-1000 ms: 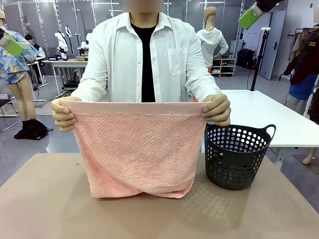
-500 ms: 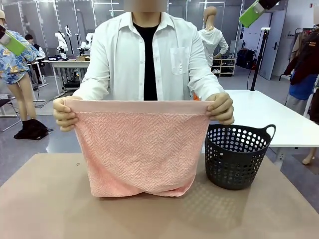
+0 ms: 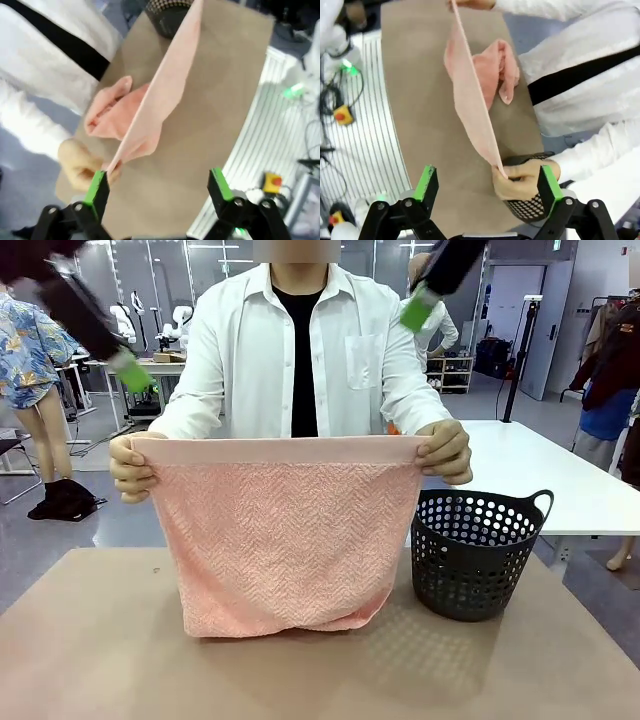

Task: Fold the towel.
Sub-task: Grab the top end of the 100 cm Hotel Towel extended by the human.

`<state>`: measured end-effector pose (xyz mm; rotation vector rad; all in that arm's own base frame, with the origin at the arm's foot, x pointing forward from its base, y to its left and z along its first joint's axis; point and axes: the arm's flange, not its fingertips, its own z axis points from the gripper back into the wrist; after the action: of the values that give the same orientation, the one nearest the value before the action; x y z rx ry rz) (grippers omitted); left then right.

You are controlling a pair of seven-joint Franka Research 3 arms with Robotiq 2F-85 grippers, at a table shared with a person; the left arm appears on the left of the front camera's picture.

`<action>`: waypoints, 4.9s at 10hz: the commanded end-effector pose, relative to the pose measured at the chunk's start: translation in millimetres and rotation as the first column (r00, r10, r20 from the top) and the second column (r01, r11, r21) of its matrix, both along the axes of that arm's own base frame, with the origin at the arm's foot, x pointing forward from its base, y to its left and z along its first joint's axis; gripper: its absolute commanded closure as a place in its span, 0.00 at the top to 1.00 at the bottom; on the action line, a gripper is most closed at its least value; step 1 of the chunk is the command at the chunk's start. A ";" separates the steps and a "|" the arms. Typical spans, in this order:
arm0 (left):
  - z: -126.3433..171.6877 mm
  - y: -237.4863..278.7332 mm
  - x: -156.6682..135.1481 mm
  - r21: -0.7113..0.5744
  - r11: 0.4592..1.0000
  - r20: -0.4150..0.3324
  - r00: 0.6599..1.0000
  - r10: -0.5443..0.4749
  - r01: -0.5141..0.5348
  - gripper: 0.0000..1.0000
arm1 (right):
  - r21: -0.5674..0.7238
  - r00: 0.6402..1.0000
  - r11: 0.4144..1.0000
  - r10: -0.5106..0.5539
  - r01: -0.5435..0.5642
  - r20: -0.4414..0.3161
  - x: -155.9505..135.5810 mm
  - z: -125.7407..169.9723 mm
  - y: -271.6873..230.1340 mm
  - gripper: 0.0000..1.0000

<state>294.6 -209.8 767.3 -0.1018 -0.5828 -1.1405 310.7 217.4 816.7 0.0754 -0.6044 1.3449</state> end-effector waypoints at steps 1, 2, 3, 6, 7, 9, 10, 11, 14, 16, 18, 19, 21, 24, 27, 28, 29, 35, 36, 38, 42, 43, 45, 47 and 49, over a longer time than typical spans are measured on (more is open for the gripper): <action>17.7 -24.1 23.7 0.176 0.981 -0.046 0.997 -0.069 0.077 1.00 | -0.220 0.993 0.971 0.104 -0.091 0.049 17.3 16.9 22.5 1.00; 16.4 -34.0 30.6 0.248 0.960 -0.059 0.991 -0.122 0.133 1.00 | -0.273 0.986 0.952 0.156 -0.136 0.053 23.8 16.1 34.0 1.00; 19.4 -40.4 36.9 0.300 0.935 -0.050 0.982 -0.180 0.187 1.00 | -0.302 0.983 0.940 0.179 -0.161 0.033 33.6 16.0 42.7 1.00; 22.4 -43.3 58.8 0.329 0.895 -0.139 0.953 -0.271 0.302 1.00 | -0.423 0.972 0.876 0.221 -0.233 -0.078 53.3 2.3 60.4 1.00; 19.3 -40.0 63.8 0.293 0.896 -0.156 0.941 -0.299 0.333 1.00 | -0.416 0.973 0.880 0.206 -0.229 -0.100 57.8 -6.5 61.2 1.00; 5.0 -29.0 67.9 0.273 0.885 -0.197 0.922 -0.332 0.377 1.00 | -0.369 0.977 0.906 0.178 -0.209 -0.116 61.7 -25.5 57.8 1.00; -4.1 -23.5 67.5 0.277 0.882 -0.215 0.919 -0.329 0.381 1.00 | -0.359 0.980 0.913 0.161 -0.193 -0.119 60.4 -35.5 55.1 1.00; -13.6 -17.9 67.2 0.260 0.885 -0.227 0.915 -0.333 0.386 1.00 | -0.377 0.984 0.911 0.126 -0.165 -0.127 60.2 -47.9 53.6 1.00; -42.3 -0.4 68.9 0.200 0.903 -0.240 0.912 -0.332 0.381 1.00 | -0.318 0.978 0.930 0.136 -0.181 -0.160 62.1 -82.9 42.8 1.00; -58.2 9.8 74.2 0.177 0.904 -0.253 0.905 -0.341 0.390 1.00 | -0.333 0.983 0.931 0.103 -0.149 -0.151 66.6 -108.8 36.3 1.00; -69.0 10.7 84.3 0.176 0.888 -0.247 0.893 -0.377 0.424 1.00 | -0.316 0.985 0.938 0.102 -0.143 -0.142 70.3 -124.5 33.8 1.00; -73.2 8.1 88.7 0.174 0.889 -0.260 0.891 -0.373 0.423 1.00 | -0.317 0.984 0.938 0.095 -0.140 -0.153 72.0 -130.4 31.3 1.00; -77.9 3.9 91.8 0.168 0.885 -0.264 0.885 -0.383 0.434 1.00 | -0.303 0.988 0.943 0.105 -0.136 -0.117 74.1 -136.6 25.3 1.00; -83.6 0.1 94.3 0.178 0.883 -0.290 0.881 -0.374 0.434 1.00 | -0.308 0.984 0.941 0.101 -0.143 -0.150 79.6 -146.8 24.4 1.00; -70.8 -3.4 93.1 0.209 0.898 -0.180 0.918 -0.353 0.386 1.00 | -0.304 0.983 0.942 0.101 -0.143 -0.151 80.7 -147.8 21.8 1.00; -63.3 -4.1 90.2 0.231 0.895 -0.183 0.920 -0.346 0.383 1.00 | -0.305 0.983 0.941 0.100 -0.143 -0.153 81.0 -149.1 21.6 1.00; -55.4 -5.4 87.4 0.243 0.891 -0.172 0.921 -0.350 0.384 1.00 | -0.305 0.983 0.941 0.101 -0.145 -0.155 81.5 -149.8 21.5 1.00; -70.7 -12.7 108.6 0.267 0.894 -0.225 0.925 -0.304 0.359 1.00 | -0.296 0.981 0.944 0.095 -0.143 -0.169 84.9 -158.6 22.0 1.00; -73.5 -14.8 109.9 0.262 0.898 -0.230 0.926 -0.298 0.354 1.00 | -0.294 0.981 0.945 0.095 -0.143 -0.172 85.5 -161.2 22.4 1.00; -75.9 -13.2 108.8 0.268 0.899 -0.231 0.929 -0.290 0.347 0.78 | -0.296 0.979 0.945 0.090 -0.142 -0.183 89.0 -168.6 22.4 1.00; -79.1 -10.7 106.5 0.281 0.895 -0.226 0.930 -0.289 0.346 0.24 | -0.290 0.982 0.946 0.101 -0.144 -0.158 89.4 -168.3 23.3 0.00; -78.9 -12.6 106.5 0.282 0.895 -0.226 0.931 -0.287 0.345 0.00 | -0.290 0.982 0.946 0.103 -0.145 -0.157 89.2 -167.2 24.4 0.00; -79.2 -11.6 106.4 0.271 0.898 -0.222 0.931 -0.291 0.346 0.00 | -0.294 0.982 0.945 0.097 -0.143 -0.164 89.0 -166.8 24.9 0.04; -79.4 -12.4 106.4 0.274 0.895 -0.229 0.928 -0.295 0.352 0.00 | -0.292 0.982 0.946 0.094 -0.139 -0.162 88.7 -165.6 24.4 0.00; -79.8 -10.7 105.2 0.277 0.891 -0.241 0.924 -0.298 0.360 0.00 | -0.291 0.982 0.946 0.095 -0.140 -0.164 88.6 -166.2 25.0 0.00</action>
<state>403.9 -221.5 688.1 -0.0534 -0.2168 -1.5322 402.4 244.3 653.4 -0.0574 -0.2519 1.5126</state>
